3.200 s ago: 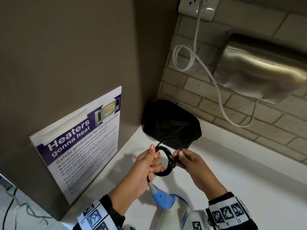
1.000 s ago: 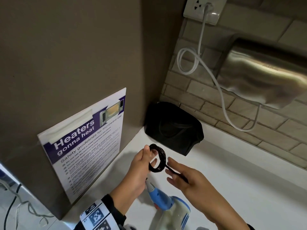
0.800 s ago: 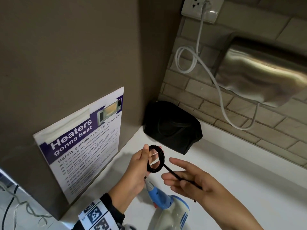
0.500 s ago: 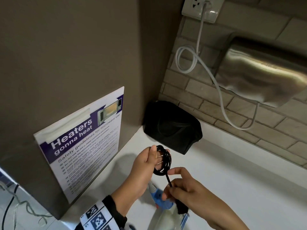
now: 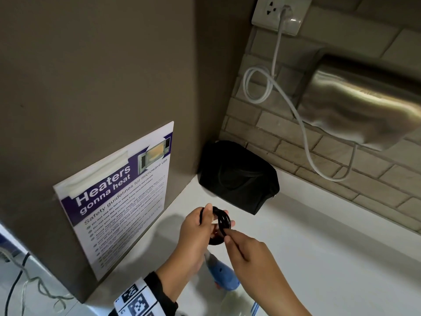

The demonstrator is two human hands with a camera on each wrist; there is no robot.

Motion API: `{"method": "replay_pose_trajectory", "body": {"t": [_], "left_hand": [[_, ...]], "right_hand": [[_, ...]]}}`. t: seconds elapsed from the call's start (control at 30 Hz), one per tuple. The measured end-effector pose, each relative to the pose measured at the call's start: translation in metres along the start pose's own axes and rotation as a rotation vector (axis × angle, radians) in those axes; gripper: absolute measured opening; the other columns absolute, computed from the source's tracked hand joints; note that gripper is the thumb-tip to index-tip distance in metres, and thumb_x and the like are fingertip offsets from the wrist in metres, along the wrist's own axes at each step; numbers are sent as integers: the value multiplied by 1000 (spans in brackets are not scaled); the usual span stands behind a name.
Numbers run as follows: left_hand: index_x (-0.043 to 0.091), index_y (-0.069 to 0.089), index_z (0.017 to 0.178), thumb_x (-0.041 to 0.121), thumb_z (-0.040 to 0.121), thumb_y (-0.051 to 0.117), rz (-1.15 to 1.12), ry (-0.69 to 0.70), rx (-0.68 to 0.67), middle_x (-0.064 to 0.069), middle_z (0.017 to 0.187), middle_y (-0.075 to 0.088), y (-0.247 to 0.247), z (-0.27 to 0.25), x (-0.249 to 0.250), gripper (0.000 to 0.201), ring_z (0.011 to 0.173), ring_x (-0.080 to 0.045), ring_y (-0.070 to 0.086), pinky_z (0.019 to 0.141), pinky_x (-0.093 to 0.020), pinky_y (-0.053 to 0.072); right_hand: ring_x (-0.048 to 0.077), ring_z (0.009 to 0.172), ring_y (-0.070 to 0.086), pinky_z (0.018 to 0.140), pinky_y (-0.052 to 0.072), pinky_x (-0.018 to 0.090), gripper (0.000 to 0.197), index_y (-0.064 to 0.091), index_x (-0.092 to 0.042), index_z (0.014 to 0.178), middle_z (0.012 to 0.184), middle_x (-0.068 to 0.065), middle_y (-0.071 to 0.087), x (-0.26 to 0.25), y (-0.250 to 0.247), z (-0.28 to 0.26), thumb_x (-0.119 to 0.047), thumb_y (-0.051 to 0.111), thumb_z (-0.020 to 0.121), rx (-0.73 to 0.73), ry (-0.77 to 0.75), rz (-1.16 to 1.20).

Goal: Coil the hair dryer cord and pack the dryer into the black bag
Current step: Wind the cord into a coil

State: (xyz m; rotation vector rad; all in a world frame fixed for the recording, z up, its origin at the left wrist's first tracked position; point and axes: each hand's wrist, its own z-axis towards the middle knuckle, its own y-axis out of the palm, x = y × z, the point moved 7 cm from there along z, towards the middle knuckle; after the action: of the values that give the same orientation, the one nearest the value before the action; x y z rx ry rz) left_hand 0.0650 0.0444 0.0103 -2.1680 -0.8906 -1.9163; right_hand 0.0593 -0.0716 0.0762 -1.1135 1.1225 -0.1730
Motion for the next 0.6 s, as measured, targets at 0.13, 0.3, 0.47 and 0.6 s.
{"method": "replay_pose_trajectory", "body": {"t": [0.13,0.3,0.47,0.6], "left_hand": [[9,58,103,32,102,36,-4,-31,-9,-2,94,77,-1,1,-2,32,84,-26,75,84,-36,55],[17,61,93,36,100,39,175,69,22,0,92,75,-2,1,3,30,75,-6,73,75,-23,54],[12,62,90,36,98,43,220,136,-29,-8,93,74,5,-9,16,32,83,-19,74,84,-41,58],[12,64,90,34,98,44,229,174,-55,-8,90,73,12,-16,21,31,85,-15,72,84,-32,58]], "right_hand": [[2,58,51,54,36,15,20,63,-24,88,57,-19,57,13,-17,2,-24,45,97,44,32,25],[1,58,50,53,36,15,22,56,-28,73,58,-26,55,14,-40,5,-32,51,94,116,-33,-56],[10,63,53,55,37,14,24,60,-25,72,57,-11,54,34,-67,18,-10,58,90,353,-126,-114],[7,66,58,66,41,11,34,66,-19,71,69,-8,65,54,-52,32,15,62,75,452,-166,-182]]}}
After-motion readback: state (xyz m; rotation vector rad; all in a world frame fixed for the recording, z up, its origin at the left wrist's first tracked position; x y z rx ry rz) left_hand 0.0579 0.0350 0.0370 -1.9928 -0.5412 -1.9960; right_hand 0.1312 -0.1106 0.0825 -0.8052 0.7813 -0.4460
